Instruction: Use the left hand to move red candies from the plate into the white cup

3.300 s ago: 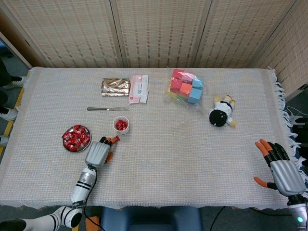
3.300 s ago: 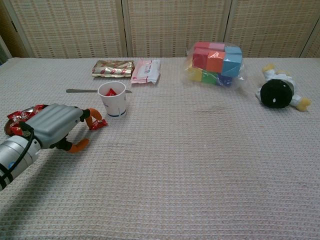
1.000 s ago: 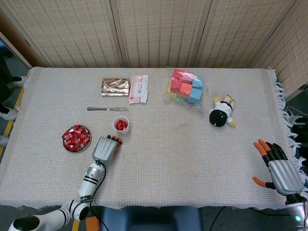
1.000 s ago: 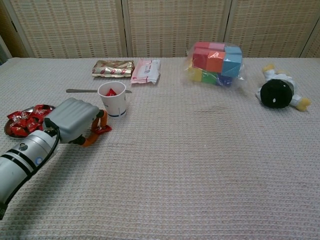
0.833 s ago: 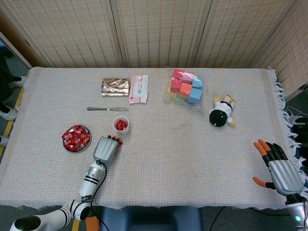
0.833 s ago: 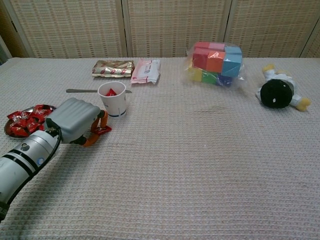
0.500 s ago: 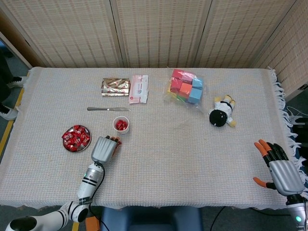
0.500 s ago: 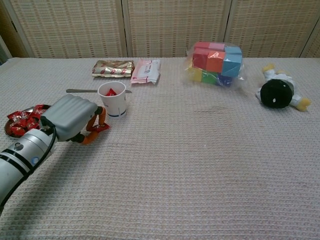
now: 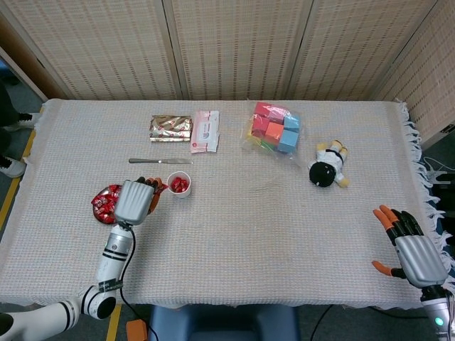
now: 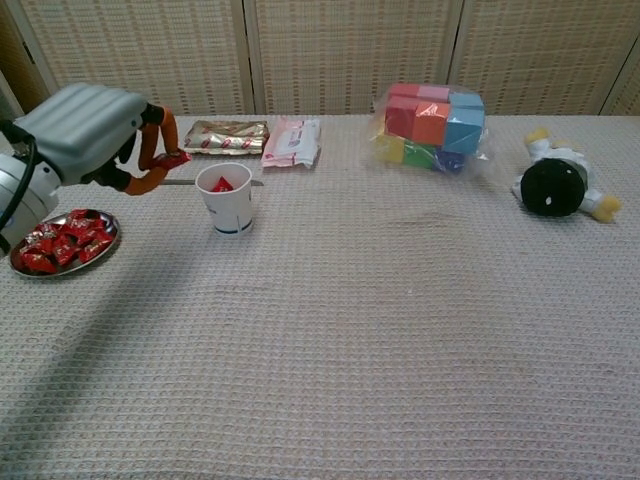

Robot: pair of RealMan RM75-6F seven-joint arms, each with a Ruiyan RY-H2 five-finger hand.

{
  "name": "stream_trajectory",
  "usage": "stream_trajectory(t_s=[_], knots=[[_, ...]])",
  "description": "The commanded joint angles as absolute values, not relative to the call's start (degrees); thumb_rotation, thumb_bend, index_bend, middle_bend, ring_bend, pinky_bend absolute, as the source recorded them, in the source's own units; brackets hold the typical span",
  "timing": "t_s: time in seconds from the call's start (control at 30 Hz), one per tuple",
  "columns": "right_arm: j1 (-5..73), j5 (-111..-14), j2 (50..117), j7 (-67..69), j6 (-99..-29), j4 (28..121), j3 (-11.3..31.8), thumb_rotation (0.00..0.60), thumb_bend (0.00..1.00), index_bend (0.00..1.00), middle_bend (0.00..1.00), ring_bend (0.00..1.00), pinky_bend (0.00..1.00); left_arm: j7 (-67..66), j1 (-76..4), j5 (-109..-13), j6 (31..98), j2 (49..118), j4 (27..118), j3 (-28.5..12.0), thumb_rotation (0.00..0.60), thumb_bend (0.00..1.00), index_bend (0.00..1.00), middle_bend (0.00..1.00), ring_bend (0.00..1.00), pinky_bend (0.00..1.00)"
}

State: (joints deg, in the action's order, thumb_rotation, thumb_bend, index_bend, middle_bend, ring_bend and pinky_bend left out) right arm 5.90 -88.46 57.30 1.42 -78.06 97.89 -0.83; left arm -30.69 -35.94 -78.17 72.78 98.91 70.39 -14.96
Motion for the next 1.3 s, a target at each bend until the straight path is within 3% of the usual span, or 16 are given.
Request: stream_trajectory(t_s=[0.03,0.4,0.6,0.87,1.07,1.17,1.3], knots=[[5.96,-88.26,57.34,1.33,-77.94,97.9,-0.78,0.6,0.05,0.0,0.0,0.0,0.0,-31.75,-39.57,-74.6,68.77,100.25,68.37,-18.23,0.6,0.43,0.55,0.6,0.59,1.0],[5.54,-86.7,57.5,0.37,-78.46,98.0,-0.22,0.6,0.05,0.0,0.0,0.0,0.0,-34.61,-44.77,-70.97,64.76,105.29,61.91,-18.82,0.6,0.44,0.49,0.56,0.51,1.0],[5.52,-86.94,57.46,0.39,-78.52,98.06,-0.28,0.6,0.05,0.0,0.0,0.0,0.0,-35.2,-45.09,-70.46,64.55,106.0,60.94,-17.68,0.6,0.44,0.31,0.42,0.39,1.0],[5.29,-87.48,57.43,0.42,-79.06,98.2,-0.41,0.6,0.05,0.0,0.0,0.0,0.0,-34.43,-44.31,-70.97,66.03,104.24,64.57,-16.54,0.6,0.44,0.1,0.27,0.33,1.0],[5.11,-87.88,57.14,1.12,-79.33,98.09,-0.58,0.6,0.05,0.0,0.0,0.0,0.0,-29.29,-36.88,-73.49,72.09,97.03,74.55,-11.84,0.6,0.43,0.08,0.23,0.29,1.0],[5.1,-87.95,57.13,1.2,-79.33,98.07,-0.62,0.6,0.05,0.0,0.0,0.0,0.0,-28.7,-35.81,-73.54,72.5,96.01,75.42,-11.04,0.6,0.42,0.07,0.19,0.24,1.0],[5.23,-89.49,57.2,1.07,-79.32,98.39,-1.19,0.6,0.05,0.0,0.0,0.0,0.0,-28.46,-29.44,-67.19,69.23,90.97,76.01,-6.0,0.6,0.41,0.03,0.12,0.18,1.0]])
